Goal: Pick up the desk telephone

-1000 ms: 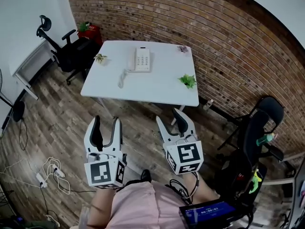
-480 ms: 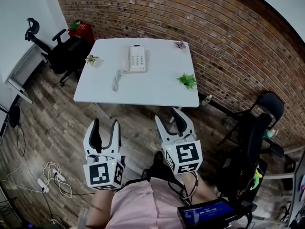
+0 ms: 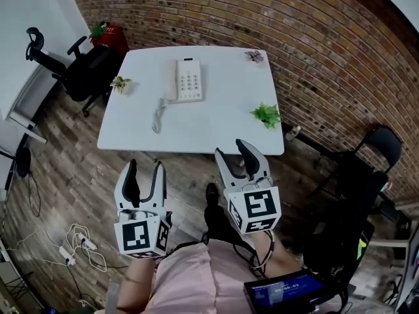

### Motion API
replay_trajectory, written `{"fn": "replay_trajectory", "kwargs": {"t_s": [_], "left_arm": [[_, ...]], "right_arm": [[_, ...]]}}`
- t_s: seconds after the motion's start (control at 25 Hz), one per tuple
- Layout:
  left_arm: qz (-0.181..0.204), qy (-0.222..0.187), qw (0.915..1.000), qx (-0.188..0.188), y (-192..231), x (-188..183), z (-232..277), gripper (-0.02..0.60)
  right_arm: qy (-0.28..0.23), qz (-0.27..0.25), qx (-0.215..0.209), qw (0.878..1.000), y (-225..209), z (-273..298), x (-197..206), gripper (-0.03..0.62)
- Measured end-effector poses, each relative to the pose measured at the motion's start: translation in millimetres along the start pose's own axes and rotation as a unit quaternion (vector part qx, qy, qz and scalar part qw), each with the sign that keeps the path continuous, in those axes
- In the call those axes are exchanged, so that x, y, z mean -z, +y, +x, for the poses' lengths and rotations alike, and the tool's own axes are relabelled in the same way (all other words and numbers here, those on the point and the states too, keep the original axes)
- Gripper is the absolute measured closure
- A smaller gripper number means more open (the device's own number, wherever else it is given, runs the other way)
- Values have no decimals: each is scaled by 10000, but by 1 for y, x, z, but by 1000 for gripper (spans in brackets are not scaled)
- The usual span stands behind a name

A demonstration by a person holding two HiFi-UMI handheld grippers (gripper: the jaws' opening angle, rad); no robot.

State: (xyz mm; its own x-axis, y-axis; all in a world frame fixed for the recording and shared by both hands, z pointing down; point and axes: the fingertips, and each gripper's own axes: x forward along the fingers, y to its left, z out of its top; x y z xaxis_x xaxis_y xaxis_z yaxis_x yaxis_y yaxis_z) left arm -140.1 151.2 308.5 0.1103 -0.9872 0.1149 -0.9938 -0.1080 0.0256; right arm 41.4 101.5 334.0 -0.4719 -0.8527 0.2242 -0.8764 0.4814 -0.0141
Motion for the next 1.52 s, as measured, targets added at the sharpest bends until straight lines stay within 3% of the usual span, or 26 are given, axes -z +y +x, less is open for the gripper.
{"fn": "replay_trajectory", "kwargs": {"t_s": [0.2,0.72,1.16,1.52], "left_arm": [[-46,207,9998,7,11,7,60,322],[-108,252,9996,-2,24,-8,217,311],[176,-145,9994,-263,38,-60,264,313],[52,-260,9994,-244,63,-75,296,310]], "right_arm": [[180,69,-56,9998,-26,55,3,385],[423,265,-300,9983,-99,191,-8,384],[-39,205,-588,9981,-121,253,-64,384],[-129,92,-586,9982,-121,286,-83,384]]}}
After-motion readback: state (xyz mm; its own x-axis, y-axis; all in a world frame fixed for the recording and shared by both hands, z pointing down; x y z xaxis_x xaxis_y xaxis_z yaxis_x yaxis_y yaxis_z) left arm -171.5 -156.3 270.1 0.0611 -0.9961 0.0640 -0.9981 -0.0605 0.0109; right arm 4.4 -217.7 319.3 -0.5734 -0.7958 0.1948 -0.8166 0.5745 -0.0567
